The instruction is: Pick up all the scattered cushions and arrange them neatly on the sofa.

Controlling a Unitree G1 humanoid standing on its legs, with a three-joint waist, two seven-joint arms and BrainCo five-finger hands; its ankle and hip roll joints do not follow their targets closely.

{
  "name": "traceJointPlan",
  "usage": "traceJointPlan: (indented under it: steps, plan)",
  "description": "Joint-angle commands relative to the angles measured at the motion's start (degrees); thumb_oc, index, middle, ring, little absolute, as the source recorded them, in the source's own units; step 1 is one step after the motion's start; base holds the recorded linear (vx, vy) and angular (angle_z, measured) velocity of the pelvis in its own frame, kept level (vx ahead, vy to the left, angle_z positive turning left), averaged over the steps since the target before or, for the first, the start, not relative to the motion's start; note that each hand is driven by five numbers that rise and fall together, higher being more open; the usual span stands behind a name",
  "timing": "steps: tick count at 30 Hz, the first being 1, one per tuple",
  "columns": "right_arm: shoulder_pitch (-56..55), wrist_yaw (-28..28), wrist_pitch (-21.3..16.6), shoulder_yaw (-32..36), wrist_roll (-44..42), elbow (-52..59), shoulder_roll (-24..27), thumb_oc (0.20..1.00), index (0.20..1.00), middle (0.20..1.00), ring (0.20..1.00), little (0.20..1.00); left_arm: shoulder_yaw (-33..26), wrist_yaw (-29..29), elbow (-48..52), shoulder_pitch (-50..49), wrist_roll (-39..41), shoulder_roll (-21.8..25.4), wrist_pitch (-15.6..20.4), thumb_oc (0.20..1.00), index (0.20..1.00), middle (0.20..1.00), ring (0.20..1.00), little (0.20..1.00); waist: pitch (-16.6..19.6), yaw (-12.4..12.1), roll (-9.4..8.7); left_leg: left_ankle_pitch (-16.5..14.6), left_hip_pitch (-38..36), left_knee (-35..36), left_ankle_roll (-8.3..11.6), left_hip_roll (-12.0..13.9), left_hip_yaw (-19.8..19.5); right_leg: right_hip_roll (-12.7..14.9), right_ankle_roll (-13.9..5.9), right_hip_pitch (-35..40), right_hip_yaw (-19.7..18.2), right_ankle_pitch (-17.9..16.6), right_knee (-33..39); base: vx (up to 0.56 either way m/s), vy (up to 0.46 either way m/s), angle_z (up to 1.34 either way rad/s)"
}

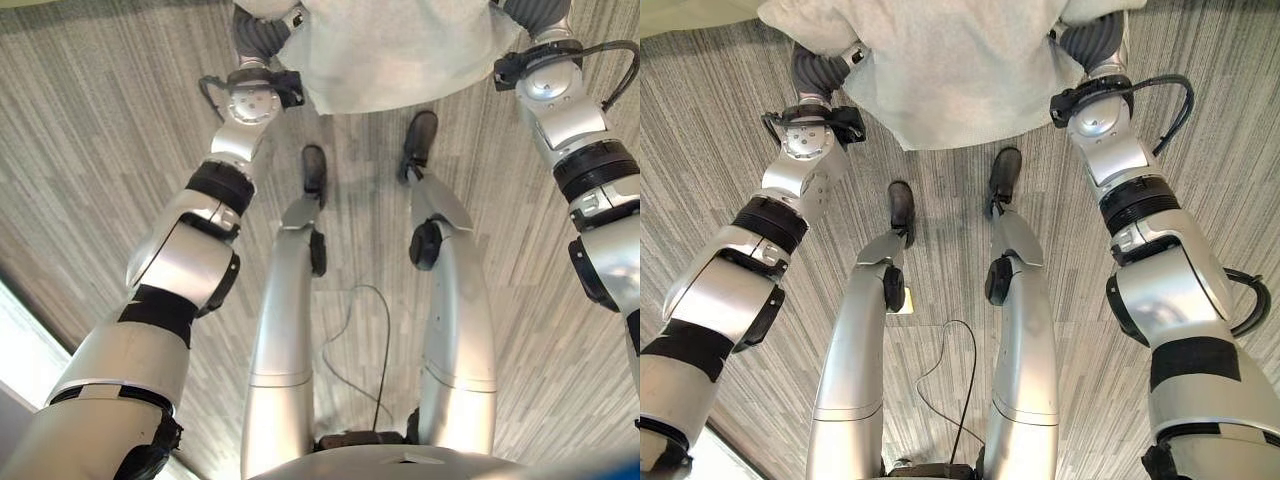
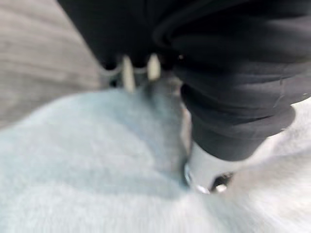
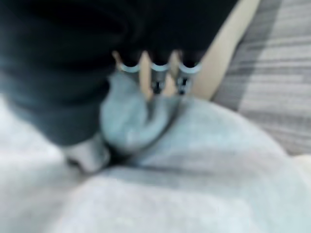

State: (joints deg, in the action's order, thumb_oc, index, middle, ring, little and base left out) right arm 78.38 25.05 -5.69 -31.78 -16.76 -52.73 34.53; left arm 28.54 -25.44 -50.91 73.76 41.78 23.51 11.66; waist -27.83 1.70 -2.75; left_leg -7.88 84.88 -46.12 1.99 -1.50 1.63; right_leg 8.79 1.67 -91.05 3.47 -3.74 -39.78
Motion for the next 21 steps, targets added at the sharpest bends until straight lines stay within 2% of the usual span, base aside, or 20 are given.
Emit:
traceJointPlan:
  steps: [1,10,13,14,16,17,18,20,21]
  plan:
    - [-3.4,-3.0,-5.2,-4.2,2.6,9.2,-9.9,0.2,0.2,0.2,0.2,0.2,-1.0,1.9,8.8,-4.5,-1.8,-4.2,6.1,0.2,0.2,0.2,0.2,0.2,7.4,1.5,2.47,7.9,1.0,10.1,1.27,1.4,-2.9,0.2,-7.86,1.2,0.0,8.6,-6.6,0.0,0.0,0.0]
    - [-19.3,-4.6,-8.1,5.8,2.6,22.6,-7.0,0.2,0.2,0.2,0.2,0.2,-3.8,3.6,19.9,-18.9,-7.2,-4.9,5.8,0.2,0.2,0.2,0.2,0.2,9.2,1.8,2.84,9.7,-11.4,18.9,2.42,2.4,-3.8,-0.2,-7.91,13.6,2.1,8.2,0.2,-0.02,-0.005,0.02]
    - [-29.9,-5.9,-8.7,9.7,4.6,29.0,-7.6,0.2,0.2,0.2,0.2,0.2,-5.7,4.9,25.3,-27.6,-10.1,-4.9,5.3,0.2,0.2,0.2,0.2,0.2,9.9,1.8,2.84,10.4,-19.2,22.7,3.09,3.1,-4.3,-0.5,-7.7,21.9,3.1,7.8,4.5,-0.04,-0.037,-0.01]
    - [-37.5,-7.5,-9.1,12.3,4.8,32.7,-8.5,0.2,0.2,0.2,0.2,0.2,-6.7,6.2,28.7,-34.0,-11.0,-5.0,5.1,0.2,0.2,0.2,0.2,0.2,10.6,1.7,2.64,10.6,-25.4,25.1,3.48,3.7,-4.5,-0.2,-7.51,28.4,4.0,7.7,7.6,-0.03,-0.036,0.04]
    - [-40.2,-8.2,-9.1,12.8,5.1,34.0,-9.1,0.2,0.2,0.2,0.2,0.2,-7.1,6.8,29.3,-36.5,-11.2,-5.3,4.9,0.2,0.2,0.2,0.2,0.2,10.8,1.5,2.57,10.8,-27.9,26.0,3.57,3.8,-4.7,-0.3,-7.44,31.0,4.2,7.6,9.0,-0.03,-0.018,0.02]
    - [-45.4,-9.4,-9.3,13.6,5.3,35.8,-10.2,0.2,0.2,0.2,0.2,0.2,-7.7,8.0,30.6,-41.3,-11.6,-5.8,4.7,0.2,0.2,0.2,0.2,0.2,10.9,1.4,2.37,12.5,-32.0,27.4,3.51,3.8,-4.7,-0.1,-6.91,35.4,4.9,6.0,11.4,0.0,0.0,0.0]
    - [-49.6,-10.3,-9.2,14.0,5.8,36.8,-11.0,0.2,0.2,0.2,0.2,0.2,-8.2,9.0,32.0,-45.4,-12.2,-6.1,4.6,0.2,0.2,0.2,0.2,0.2,11.2,1.2,2.11,12.3,-36.8,28.7,3.53,3.8,-4.6,-0.4,-6.68,40.1,5.5,6.0,13.3,0.0,0.0,0.0]
    - [-51.7,-10.9,-9.1,14.2,5.8,38.0,-11.4,0.2,0.2,0.2,0.2,0.2,-8.6,9.4,32.8,-47.7,-11.9,-6.2,4.5,0.2,0.2,0.2,0.2,0.2,11.2,1.2,1.88,12.2,-40.0,29.5,3.53,3.9,-4.5,-0.5,-6.61,43.6,5.9,6.0,14.7,0.05,-0.022,-0.01]
    - [-55.2,-12.0,-9.1,14.4,5.8,38.7,-11.9,0.2,0.2,0.2,0.2,0.2,-8.8,10.4,33.3,-51.8,-12.0,-6.2,4.4,0.2,0.2,0.2,0.2,0.2,11.6,1.1,1.57,12.1,-45.5,31.2,3.52,4.1,-4.0,-0.9,-6.6,49.0,6.2,6.0,16.9,0.1,-0.029,-0.06]
